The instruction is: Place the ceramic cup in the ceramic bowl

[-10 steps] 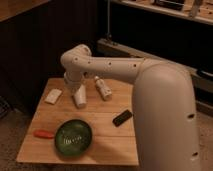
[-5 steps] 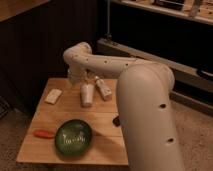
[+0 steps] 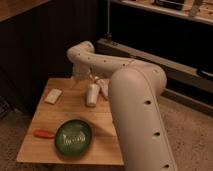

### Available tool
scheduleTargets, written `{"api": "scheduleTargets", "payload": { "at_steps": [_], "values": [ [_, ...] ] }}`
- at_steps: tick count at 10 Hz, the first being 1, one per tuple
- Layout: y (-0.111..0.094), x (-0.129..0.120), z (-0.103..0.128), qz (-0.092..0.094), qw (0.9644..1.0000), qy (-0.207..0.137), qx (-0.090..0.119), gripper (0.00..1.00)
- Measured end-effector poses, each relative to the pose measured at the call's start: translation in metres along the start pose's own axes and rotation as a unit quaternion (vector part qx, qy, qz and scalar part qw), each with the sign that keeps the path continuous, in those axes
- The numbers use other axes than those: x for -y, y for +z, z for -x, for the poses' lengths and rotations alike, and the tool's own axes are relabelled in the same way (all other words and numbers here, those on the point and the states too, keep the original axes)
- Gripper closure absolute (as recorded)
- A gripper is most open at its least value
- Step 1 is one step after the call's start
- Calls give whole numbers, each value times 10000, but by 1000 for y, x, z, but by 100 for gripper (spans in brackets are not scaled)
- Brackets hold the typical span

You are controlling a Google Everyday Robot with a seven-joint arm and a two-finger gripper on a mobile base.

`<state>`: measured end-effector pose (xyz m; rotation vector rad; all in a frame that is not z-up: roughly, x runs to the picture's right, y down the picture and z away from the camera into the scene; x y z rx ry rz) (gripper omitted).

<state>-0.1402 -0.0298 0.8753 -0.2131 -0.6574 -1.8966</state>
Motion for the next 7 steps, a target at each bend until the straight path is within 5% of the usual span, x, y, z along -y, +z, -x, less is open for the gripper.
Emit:
{"api": "scheduleTargets", "payload": {
  "at_steps": [3, 7],
  "values": [
    [16, -23, 9, -3, 9980, 632, 45, 20],
    [31, -23, 19, 4, 9958, 913, 34, 20]
  ]
}}
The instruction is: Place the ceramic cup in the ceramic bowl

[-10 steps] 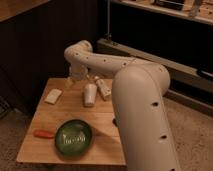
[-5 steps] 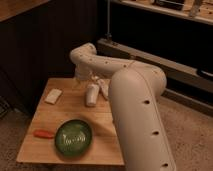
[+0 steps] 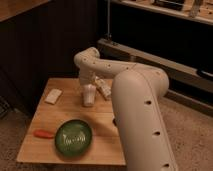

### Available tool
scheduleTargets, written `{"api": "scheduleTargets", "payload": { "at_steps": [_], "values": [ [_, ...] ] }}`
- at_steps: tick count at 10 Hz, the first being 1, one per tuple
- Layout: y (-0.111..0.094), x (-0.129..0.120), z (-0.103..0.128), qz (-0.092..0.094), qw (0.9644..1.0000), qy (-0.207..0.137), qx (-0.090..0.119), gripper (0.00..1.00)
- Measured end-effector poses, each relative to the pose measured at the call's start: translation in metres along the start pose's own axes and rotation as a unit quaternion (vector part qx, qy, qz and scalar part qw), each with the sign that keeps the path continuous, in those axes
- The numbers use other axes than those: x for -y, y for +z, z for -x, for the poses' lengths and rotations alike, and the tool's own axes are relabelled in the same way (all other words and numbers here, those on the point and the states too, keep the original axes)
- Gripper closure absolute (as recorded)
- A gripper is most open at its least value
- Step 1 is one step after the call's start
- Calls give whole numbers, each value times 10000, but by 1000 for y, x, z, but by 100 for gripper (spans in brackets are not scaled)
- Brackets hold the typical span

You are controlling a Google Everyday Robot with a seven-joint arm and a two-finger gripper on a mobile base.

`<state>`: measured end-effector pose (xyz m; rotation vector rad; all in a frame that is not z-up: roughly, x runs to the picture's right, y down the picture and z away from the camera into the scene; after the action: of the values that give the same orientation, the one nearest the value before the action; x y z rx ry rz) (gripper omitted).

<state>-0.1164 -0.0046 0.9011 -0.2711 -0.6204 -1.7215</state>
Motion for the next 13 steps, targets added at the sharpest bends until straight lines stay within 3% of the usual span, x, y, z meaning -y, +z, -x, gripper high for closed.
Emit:
{"api": "scheduleTargets", "payload": {
  "at_steps": [5, 8, 11, 13],
  "values": [
    [24, 32, -8, -157, 9986, -476, -149, 20],
    [53, 65, -30, -176, 9960, -871, -76, 20],
    [91, 76, -37, -249, 9930, -1154, 83, 20],
    [97, 79, -43, -345, 9918, -1230, 73, 20]
  ]
}}
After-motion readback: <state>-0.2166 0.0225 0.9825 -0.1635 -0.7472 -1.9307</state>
